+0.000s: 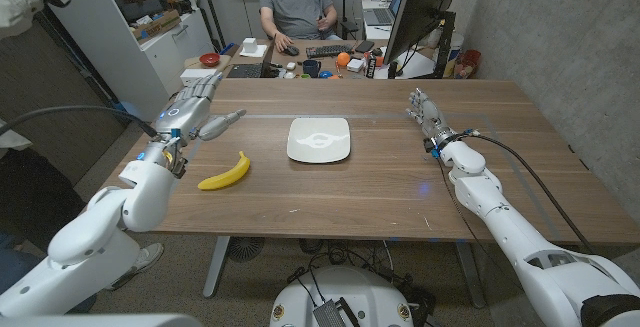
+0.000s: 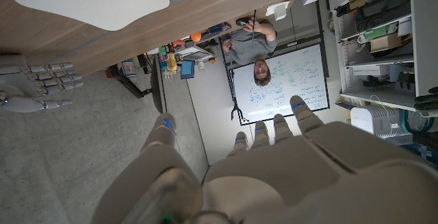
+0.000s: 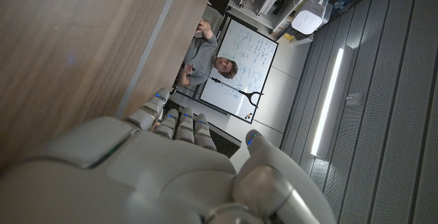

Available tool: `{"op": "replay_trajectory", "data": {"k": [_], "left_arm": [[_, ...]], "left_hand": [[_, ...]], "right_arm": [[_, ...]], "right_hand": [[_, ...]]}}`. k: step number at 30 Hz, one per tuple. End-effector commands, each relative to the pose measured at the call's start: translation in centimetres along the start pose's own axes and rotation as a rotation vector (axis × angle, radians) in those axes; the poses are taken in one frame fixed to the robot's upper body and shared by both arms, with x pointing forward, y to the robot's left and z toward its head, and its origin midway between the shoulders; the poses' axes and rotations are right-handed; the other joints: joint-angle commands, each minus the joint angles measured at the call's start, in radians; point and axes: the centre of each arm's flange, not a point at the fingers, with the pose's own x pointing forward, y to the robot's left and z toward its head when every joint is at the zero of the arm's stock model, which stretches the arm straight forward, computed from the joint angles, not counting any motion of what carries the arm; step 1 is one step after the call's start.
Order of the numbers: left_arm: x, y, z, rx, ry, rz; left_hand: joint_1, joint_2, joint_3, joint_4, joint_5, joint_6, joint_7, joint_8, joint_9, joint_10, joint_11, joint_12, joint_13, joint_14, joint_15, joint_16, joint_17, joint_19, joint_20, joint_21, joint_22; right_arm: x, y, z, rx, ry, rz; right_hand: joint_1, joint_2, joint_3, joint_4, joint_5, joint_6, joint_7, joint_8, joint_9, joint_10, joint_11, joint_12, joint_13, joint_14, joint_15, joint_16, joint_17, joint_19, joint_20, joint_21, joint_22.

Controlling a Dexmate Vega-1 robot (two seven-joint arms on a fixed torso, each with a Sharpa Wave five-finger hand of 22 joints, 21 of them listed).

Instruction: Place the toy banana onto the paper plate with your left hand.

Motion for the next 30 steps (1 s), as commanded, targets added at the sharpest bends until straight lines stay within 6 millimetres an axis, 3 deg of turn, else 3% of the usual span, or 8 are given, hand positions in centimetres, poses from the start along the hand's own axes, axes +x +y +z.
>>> {"op": "replay_trajectory", "data": {"k": [1, 18, 23, 30], "left_arm": [[1.1, -1.8, -1.3, 0.075, 0.068, -0.06], [1.6, -4.7, -1.7, 0.063, 0.09, -0.178], [2.0, -6.3, -1.7, 0.092, 0.073, -0.25], [2.0, -6.6, -1.2, 0.117, 0.058, -0.248]], "left_hand": [[0.014, -0.004, 0.0, -0.01, 0.002, -0.038, -0.009, 0.004, 0.003, -0.012, -0.007, 0.006, 0.003, -0.013, -0.014, 0.002, 0.001, 0.014, 0.002, 0.007, 0.001], [0.033, -0.02, -0.006, -0.024, 0.005, -0.017, -0.019, 0.005, 0.003, 0.003, -0.014, 0.006, -0.001, 0.019, -0.02, 0.004, -0.005, 0.069, 0.008, 0.019, -0.004], [0.043, -0.025, -0.009, -0.027, 0.006, -0.003, 0.013, 0.006, 0.003, 0.032, -0.012, 0.013, -0.002, 0.041, -0.025, 0.005, -0.008, 0.089, 0.005, 0.021, -0.006], [0.056, -0.033, -0.011, -0.033, 0.008, -0.005, 0.026, 0.004, 0.004, 0.045, -0.008, 0.016, -0.001, 0.056, -0.034, 0.006, -0.009, 0.094, -0.009, 0.018, -0.008]], "right_arm": [[-0.2, -0.1, 0.2, -0.005, -0.011, 0.006], [0.0, 0.0, 0.1, 0.002, -0.011, 0.005], [0.0, 0.0, 0.0, 0.0, -0.008, 0.007], [0.2, 0.2, 0.0, 0.002, -0.013, 0.02]], "right_hand": [[0.003, 0.011, -0.002, -0.005, 0.005, -0.002, 0.011, 0.002, 0.005, 0.005, 0.004, 0.005, 0.005, -0.004, -0.002, 0.005, 0.004, 0.009, 0.001, 0.007, 0.005], [0.004, 0.011, -0.003, -0.006, 0.006, -0.001, 0.011, 0.002, 0.005, 0.005, 0.003, 0.005, 0.005, -0.004, -0.002, 0.004, 0.003, 0.009, 0.001, 0.006, 0.005], [0.004, 0.011, -0.003, -0.006, 0.006, -0.001, 0.01, 0.002, 0.005, 0.006, 0.003, 0.005, 0.005, -0.004, -0.002, 0.004, 0.003, 0.009, 0.001, 0.006, 0.005], [0.004, 0.011, -0.003, -0.006, 0.006, -0.002, 0.011, 0.002, 0.005, 0.006, 0.005, 0.005, 0.005, -0.003, -0.002, 0.004, 0.003, 0.009, 0.001, 0.006, 0.005]]}}
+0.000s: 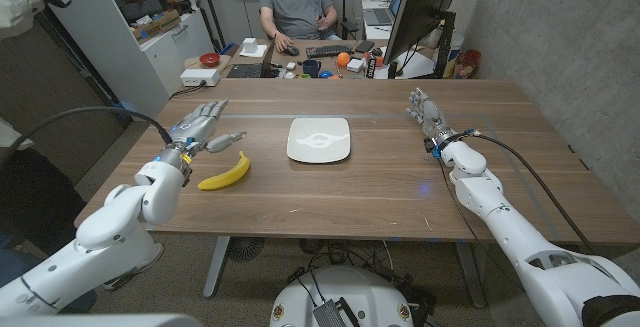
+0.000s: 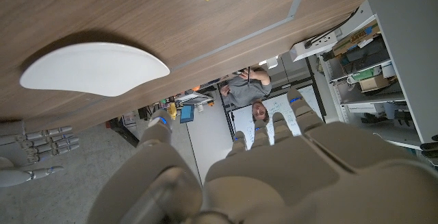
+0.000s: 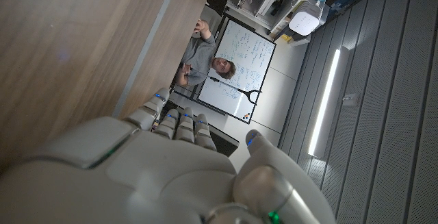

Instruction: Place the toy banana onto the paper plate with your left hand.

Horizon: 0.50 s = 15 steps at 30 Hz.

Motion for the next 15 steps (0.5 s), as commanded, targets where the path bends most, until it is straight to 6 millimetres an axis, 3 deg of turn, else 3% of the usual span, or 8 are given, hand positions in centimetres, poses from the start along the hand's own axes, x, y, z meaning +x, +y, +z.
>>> {"op": "replay_trajectory", "data": {"k": [1, 10, 15], "left_arm": [[0.6, -1.45, 0.51, 0.052, -0.023, -0.061], [0.34, -2.15, 1.4, 0.105, -0.047, -0.152], [0.3, -2.3, 0.91, 0.112, -0.027, -0.18]], "left_hand": [[0.019, -0.004, 0.001, -0.008, 0.008, -0.004, 0.009, 0.003, 0.004, 0.01, 0.0, 0.006, 0.002, 0.011, -0.005, 0.006, 0.0, 0.008, -0.011, 0.005, 0.001], [0.029, -0.014, -0.002, -0.013, 0.01, -0.009, 0.018, 0.001, 0.005, 0.007, 0.002, 0.003, 0.002, 0.015, -0.003, 0.004, 0.0, 0.012, -0.015, 0.003, 0.001], [0.046, -0.023, -0.003, -0.018, 0.014, -0.013, 0.024, 0.0, 0.006, -0.007, 0.008, -0.004, 0.003, 0.013, 0.002, 0.0, 0.0, 0.021, -0.003, 0.002, 0.0]], "right_arm": [[0.25, 0.25, 0.0, 0.004, -0.006, 0.009], [0.39, 0.37, 0.09, 0.01, -0.007, 0.012], [0.51, 0.47, 0.09, 0.009, -0.008, 0.017]], "right_hand": [[0.004, 0.011, 0.001, -0.002, 0.006, -0.001, 0.011, 0.002, 0.005, 0.006, 0.004, 0.005, 0.005, -0.003, -0.002, 0.004, 0.003, 0.009, 0.001, 0.006, 0.005], [0.005, 0.011, 0.001, -0.002, 0.006, -0.002, 0.011, 0.002, 0.005, 0.006, 0.003, 0.005, 0.005, -0.003, -0.001, 0.004, 0.003, 0.01, 0.001, 0.006, 0.005], [0.005, 0.011, 0.0, -0.002, 0.006, -0.002, 0.011, 0.002, 0.005, 0.005, 0.004, 0.005, 0.005, -0.003, -0.002, 0.004, 0.003, 0.01, 0.002, 0.006, 0.005]]}}
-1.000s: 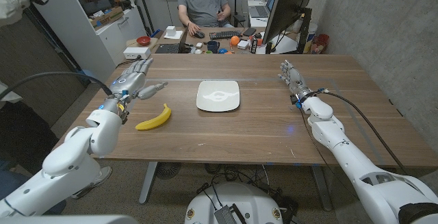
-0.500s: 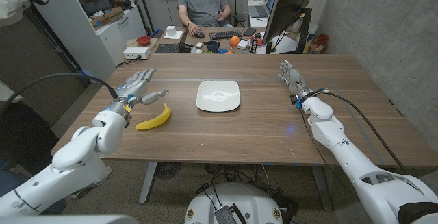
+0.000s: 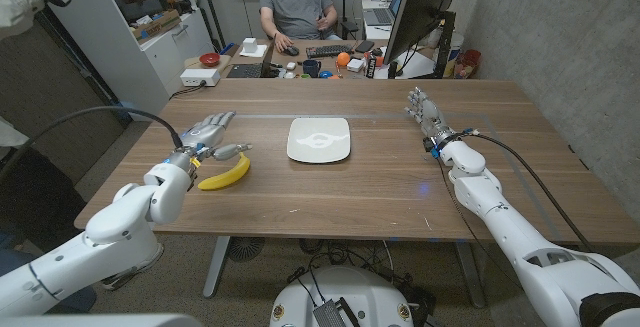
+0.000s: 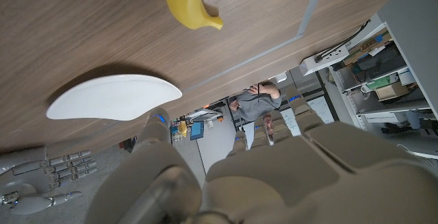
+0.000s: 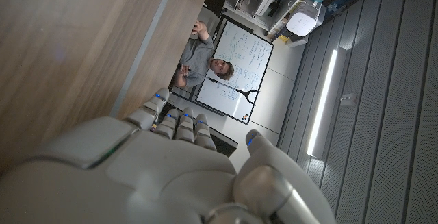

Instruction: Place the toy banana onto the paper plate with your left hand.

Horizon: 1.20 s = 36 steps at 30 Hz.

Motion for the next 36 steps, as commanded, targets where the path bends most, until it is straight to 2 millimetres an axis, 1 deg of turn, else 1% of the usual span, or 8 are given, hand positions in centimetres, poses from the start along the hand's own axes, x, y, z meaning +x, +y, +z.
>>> {"op": "replay_trajectory", "data": {"k": [1, 5, 11, 15, 19, 24, 27, 36], "left_arm": [[-0.2, -0.8, 0.2, 0.056, -0.008, -0.093], [-0.4, -1.7, 0.0, 0.057, -0.002, -0.131], [-1.2, -2.2, -0.5, 0.051, 0.008, -0.149], [-1.4, -3.3, -0.9, 0.053, 0.023, -0.17], [-1.3, -4.1, -1.1, 0.05, 0.029, -0.203], [-1.3, -4.2, -1.4, 0.057, 0.035, -0.22], [-1.1, -4.4, -1.7, 0.056, 0.042, -0.236], [-0.8, -5.2, -1.6, 0.058, 0.044, -0.268]], "left_hand": [[0.022, -0.006, 0.001, -0.006, 0.007, -0.017, 0.01, 0.0, 0.006, -0.015, 0.005, -0.004, 0.003, 0.0, 0.006, 0.0, -0.001, 0.011, 0.007, 0.002, 0.0], [0.034, -0.008, 0.002, -0.008, 0.009, -0.021, 0.018, -0.001, 0.006, -0.019, 0.011, -0.006, 0.004, -0.002, 0.01, -0.003, -0.001, 0.017, 0.009, 0.003, -0.001], [0.052, -0.009, 0.004, -0.01, 0.012, -0.031, 0.028, -0.004, 0.006, -0.024, 0.019, -0.01, 0.005, 0.0, 0.014, -0.005, -0.001, 0.029, 0.016, 0.004, -0.001], [0.061, -0.009, 0.005, -0.01, 0.013, -0.035, 0.033, -0.005, 0.007, -0.026, 0.022, -0.011, 0.005, 0.003, 0.016, -0.006, -0.001, 0.035, 0.025, 0.004, -0.001], [0.069, -0.008, 0.006, -0.009, 0.014, -0.037, 0.036, -0.005, 0.007, -0.026, 0.023, -0.011, 0.006, 0.006, 0.019, -0.005, 0.0, 0.041, 0.024, 0.004, -0.001], [0.089, -0.006, 0.009, -0.009, 0.016, -0.038, 0.042, -0.004, 0.007, -0.016, 0.026, -0.008, 0.007, 0.025, 0.012, -0.001, 0.0, 0.062, 0.017, 0.008, -0.001], [0.094, -0.003, 0.01, -0.008, 0.017, -0.036, 0.043, -0.003, 0.007, -0.013, 0.027, -0.008, 0.007, 0.028, 0.013, -0.001, 0.0, 0.064, 0.017, 0.008, -0.001], [0.122, 0.018, 0.022, -0.005, 0.015, -0.026, 0.046, 0.002, 0.007, -0.005, 0.03, -0.007, 0.008, 0.044, 0.015, 0.001, 0.0, 0.072, 0.016, 0.006, -0.001]], "right_arm": [[0.2, 0.3, 0.0, 0.008, -0.002, 0.008], [0.3, 0.4, -0.1, 0.005, 0.002, 0.009], [0.5, 0.5, 0.0, 0.006, -0.005, 0.012], [0.6, 0.7, 0.2, 0.005, -0.009, 0.018], [0.5, 0.8, 0.2, -0.003, -0.01, 0.021], [0.4, 0.7, 0.1, -0.002, -0.005, 0.019], [0.4, 0.7, 0.1, -0.004, -0.007, 0.023], [0.1, 0.6, 0.1, -0.001, -0.009, 0.014]], "right_hand": [[0.005, 0.011, 0.0, -0.002, 0.006, -0.002, 0.01, 0.002, 0.005, 0.005, 0.004, 0.004, 0.005, -0.003, -0.002, 0.004, 0.003, 0.01, 0.002, 0.006, 0.005], [0.005, 0.011, 0.0, -0.003, 0.007, -0.002, 0.011, 0.002, 0.005, 0.006, 0.004, 0.005, 0.005, -0.003, -0.002, 0.004, 0.003, 0.01, 0.002, 0.006, 0.005], [0.006, 0.011, 0.0, -0.003, 0.007, -0.002, 0.011, 0.002, 0.005, 0.005, 0.003, 0.004, 0.005, -0.002, -0.001, 0.005, 0.003, 0.01, 0.002, 0.006, 0.005], [0.006, 0.011, 0.0, -0.003, 0.007, -0.002, 0.011, 0.002, 0.005, 0.005, 0.003, 0.004, 0.005, -0.002, -0.002, 0.005, 0.003, 0.01, 0.002, 0.006, 0.005], [0.006, 0.011, -0.001, -0.003, 0.007, -0.003, 0.01, 0.002, 0.005, 0.005, 0.003, 0.004, 0.005, -0.001, -0.002, 0.005, 0.003, 0.01, 0.001, 0.006, 0.005], [0.006, 0.012, -0.001, -0.003, 0.007, -0.003, 0.01, 0.002, 0.005, 0.006, 0.004, 0.005, 0.005, -0.001, -0.002, 0.005, 0.003, 0.01, 0.002, 0.006, 0.005], [0.006, 0.012, -0.001, -0.003, 0.007, -0.002, 0.01, 0.002, 0.005, 0.005, 0.004, 0.004, 0.005, -0.001, -0.002, 0.005, 0.003, 0.01, 0.001, 0.006, 0.005], [0.006, 0.011, -0.001, -0.003, 0.007, -0.002, 0.01, 0.002, 0.005, 0.006, 0.004, 0.005, 0.005, -0.001, -0.001, 0.005, 0.003, 0.011, 0.002, 0.006, 0.005]]}}
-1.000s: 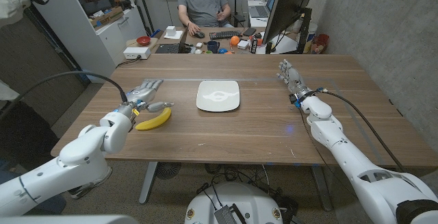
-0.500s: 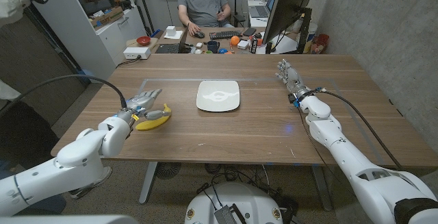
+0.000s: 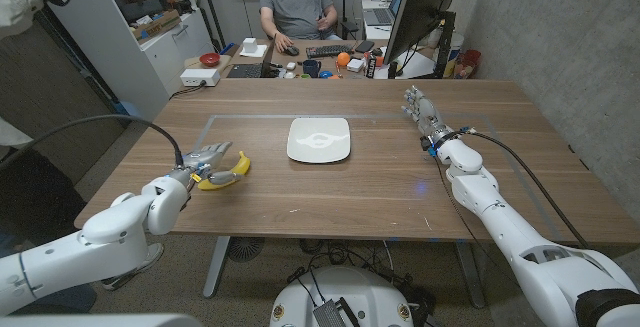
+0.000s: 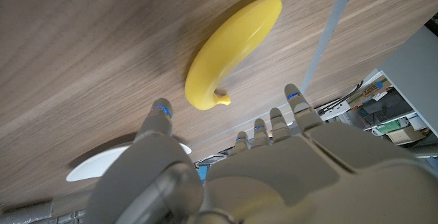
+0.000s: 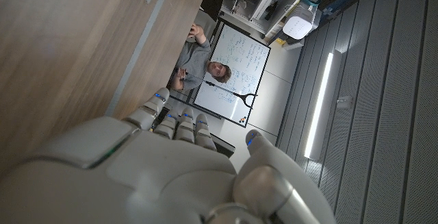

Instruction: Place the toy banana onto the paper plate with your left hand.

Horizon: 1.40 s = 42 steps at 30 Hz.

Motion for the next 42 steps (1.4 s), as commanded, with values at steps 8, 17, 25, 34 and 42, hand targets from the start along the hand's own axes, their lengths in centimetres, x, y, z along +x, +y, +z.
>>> {"op": "replay_trajectory", "data": {"k": [8, 17, 25, 34, 42], "left_arm": [[1.6, -2.3, -0.1, -0.005, 0.009, -0.105], [1.8, -2.1, 0.1, -0.03, -0.023, -0.072], [1.9, -2.0, 0.0, -0.059, -0.03, -0.093], [2.8, -2.5, 0.0, -0.087, -0.03, -0.179], [3.6, -2.6, -0.3, -0.141, -0.033, -0.238]], "left_hand": [[0.027, 0.007, 0.012, 0.001, 0.0, -0.022, 0.008, 0.006, 0.003, 0.01, 0.001, 0.0, 0.005, 0.016, 0.001, 0.004, 0.0, 0.018, 0.004, 0.002, 0.002], [0.051, 0.024, 0.018, 0.005, -0.005, 0.0, 0.014, 0.011, 0.003, 0.027, 0.003, 0.004, 0.006, 0.037, -0.002, 0.006, -0.001, 0.045, -0.009, 0.006, 0.002], [0.138, 0.063, 0.021, 0.002, -0.019, 0.061, 0.036, 0.012, 0.003, 0.104, 0.014, 0.013, 0.002, 0.177, -0.023, 0.021, -0.01, 0.287, -0.077, 0.071, 0.0], [0.23, 0.069, -0.001, 0.002, -0.023, 0.13, 0.115, 0.016, 0.004, 0.191, 0.038, 0.014, -0.006, 0.369, -0.053, 0.033, -0.017, 0.529, -0.098, 0.13, -0.003], [0.304, 0.106, 0.01, 0.012, -0.024, 0.431, 0.17, 0.065, 0.006, 0.537, 0.012, 0.07, -0.011, 0.67, -0.177, 0.053, -0.019, 0.71, -0.184, 0.162, -0.003]], "right_arm": [[-0.6, -0.4, -0.1, 0.0, -0.001, -0.014], [-0.5, -0.4, -0.1, -0.001, -0.001, -0.008], [-0.5, -0.4, -0.1, 0.002, -0.004, -0.009], [-0.5, -0.5, 0.0, 0.005, -0.018, -0.028], [-0.3, -0.6, 0.0, 0.004, -0.034, -0.038]], "right_hand": [[0.007, 0.012, -0.002, -0.004, 0.007, -0.002, 0.009, 0.002, 0.005, 0.008, 0.005, 0.005, 0.005, -0.001, -0.001, 0.005, 0.003, 0.009, 0.0, 0.006, 0.005], [0.007, 0.012, -0.002, -0.004, 0.008, -0.002, 0.008, 0.002, 0.005, 0.006, 0.005, 0.005, 0.005, 0.0, -0.001, 0.005, 0.003, 0.01, 0.0, 0.006, 0.005], [0.007, 0.011, -0.003, -0.004, 0.008, 0.0, 0.008, 0.003, 0.005, 0.008, 0.006, 0.005, 0.005, 0.0, -0.001, 0.005, 0.003, 0.01, 0.0, 0.006, 0.005], [0.007, 0.012, -0.003, -0.004, 0.008, 0.001, 0.006, 0.003, 0.005, 0.012, 0.007, 0.007, 0.005, 0.005, -0.001, 0.007, 0.003, 0.011, 0.0, 0.007, 0.005], [0.007, 0.013, -0.004, -0.004, 0.008, 0.005, 0.002, 0.005, 0.005, 0.02, 0.008, 0.009, 0.005, 0.019, 0.001, 0.011, 0.003, 0.02, 0.0, 0.01, 0.005]]}}
